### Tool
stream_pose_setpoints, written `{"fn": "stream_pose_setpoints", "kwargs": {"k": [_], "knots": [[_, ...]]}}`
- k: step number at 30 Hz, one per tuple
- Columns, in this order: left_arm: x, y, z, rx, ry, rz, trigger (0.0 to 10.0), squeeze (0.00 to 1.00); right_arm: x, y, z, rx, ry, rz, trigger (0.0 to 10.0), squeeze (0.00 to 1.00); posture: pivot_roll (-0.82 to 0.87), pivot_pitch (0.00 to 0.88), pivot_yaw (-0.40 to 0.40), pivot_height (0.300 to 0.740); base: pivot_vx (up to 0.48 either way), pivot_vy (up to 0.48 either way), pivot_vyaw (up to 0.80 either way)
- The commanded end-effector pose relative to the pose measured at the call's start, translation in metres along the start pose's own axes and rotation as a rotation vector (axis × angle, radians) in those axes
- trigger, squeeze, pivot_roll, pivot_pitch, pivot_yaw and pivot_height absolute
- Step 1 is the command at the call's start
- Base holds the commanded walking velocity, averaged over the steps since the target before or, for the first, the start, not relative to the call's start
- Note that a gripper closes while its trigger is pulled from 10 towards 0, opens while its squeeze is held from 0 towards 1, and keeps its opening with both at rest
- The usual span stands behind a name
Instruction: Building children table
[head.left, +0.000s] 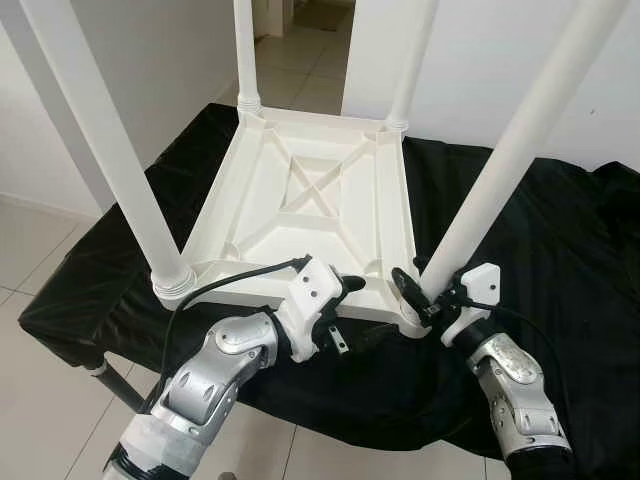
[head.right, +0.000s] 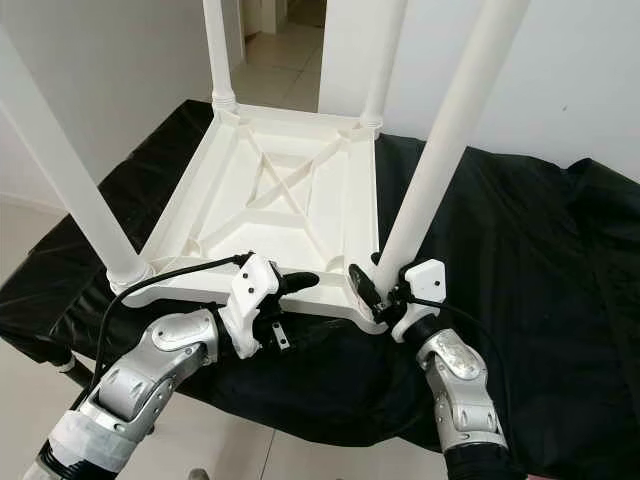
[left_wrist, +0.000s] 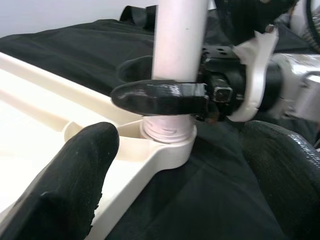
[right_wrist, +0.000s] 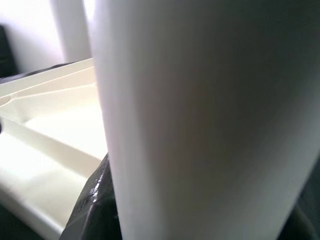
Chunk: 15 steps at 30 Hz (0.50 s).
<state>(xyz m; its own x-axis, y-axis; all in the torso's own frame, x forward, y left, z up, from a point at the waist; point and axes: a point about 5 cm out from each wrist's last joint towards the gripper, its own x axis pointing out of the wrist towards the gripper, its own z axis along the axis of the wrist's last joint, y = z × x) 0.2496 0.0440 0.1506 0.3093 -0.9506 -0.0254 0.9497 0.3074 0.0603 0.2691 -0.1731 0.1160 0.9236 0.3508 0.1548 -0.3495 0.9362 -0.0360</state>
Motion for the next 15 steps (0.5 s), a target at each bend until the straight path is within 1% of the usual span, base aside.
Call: {"fn": "stream_pose_setpoints", "kwargs": {"k": [1,3,4,5,6,8,9,10,11,12,13,15], "knots": [[0.001,0.001,-0.001,-0.003,0.008,-0.020,10.0,0.00,-0.004,-0.003,-0.004,0.003,0.018,-0.080,10.0,0.00,-0.06,0.000,-0.051,0.740,0.000,0.000,0.00],[0.001,0.001,0.000,-0.003,0.007,-0.020,10.0,0.00,-0.006,-0.004,-0.006,-0.004,0.025,-0.195,10.0,0.00,-0.05,0.000,-0.048,0.740,0.000,0.000,0.00],[0.000,0.001,0.000,-0.001,0.007,-0.019,10.0,0.00,-0.006,-0.002,-0.007,0.011,0.026,-0.232,10.0,0.00,-0.05,0.000,-0.046,0.740,0.000,0.000,0.00],[0.000,0.001,0.000,-0.001,0.008,-0.018,10.0,0.00,-0.007,0.000,-0.008,0.006,0.039,-0.271,10.0,0.00,-0.05,0.000,-0.046,0.740,0.000,0.000,0.00],[0.000,0.001,0.000,-0.001,0.008,-0.018,10.0,0.00,-0.007,0.000,-0.008,0.006,0.039,-0.271,10.0,0.00,-0.05,0.000,-0.046,0.740,0.000,0.000,0.00],[0.000,0.001,0.000,-0.002,0.010,-0.016,10.0,0.00,-0.007,0.006,-0.013,0.014,0.071,-0.353,10.0,0.00,-0.05,0.000,-0.047,0.740,0.000,0.000,0.00],[0.000,0.001,0.000,-0.002,0.010,-0.016,10.0,0.00,-0.007,0.006,-0.013,0.014,0.071,-0.353,10.0,0.00,-0.05,0.000,-0.047,0.740,0.000,0.000,0.00],[0.000,0.001,-0.001,-0.001,0.011,-0.014,10.0,0.00,-0.008,0.008,-0.017,0.007,0.096,-0.412,10.0,0.00,-0.05,0.000,-0.057,0.740,0.000,0.000,0.00],[-0.001,0.001,-0.002,0.001,0.013,-0.005,10.0,0.00,-0.007,0.012,-0.019,0.020,0.113,-0.469,10.0,0.00,-0.04,0.000,-0.055,0.740,0.000,0.000,0.00],[-0.001,0.001,-0.002,0.001,0.013,-0.005,10.0,0.00,-0.007,0.012,-0.019,0.020,0.113,-0.469,10.0,0.00,-0.04,0.000,-0.055,0.740,0.000,0.000,0.00],[-0.002,0.000,-0.003,0.000,0.014,0.012,10.0,0.00,-0.004,0.020,-0.020,0.056,0.125,-0.512,10.0,0.00,-0.05,0.000,-0.058,0.740,0.000,0.000,0.00],[-0.003,0.000,-0.004,-0.006,0.012,0.018,10.0,0.00,-0.004,0.022,-0.019,0.064,0.121,-0.513,10.0,0.00,-0.05,0.000,-0.058,0.740,0.000,0.000,0.00]]}}
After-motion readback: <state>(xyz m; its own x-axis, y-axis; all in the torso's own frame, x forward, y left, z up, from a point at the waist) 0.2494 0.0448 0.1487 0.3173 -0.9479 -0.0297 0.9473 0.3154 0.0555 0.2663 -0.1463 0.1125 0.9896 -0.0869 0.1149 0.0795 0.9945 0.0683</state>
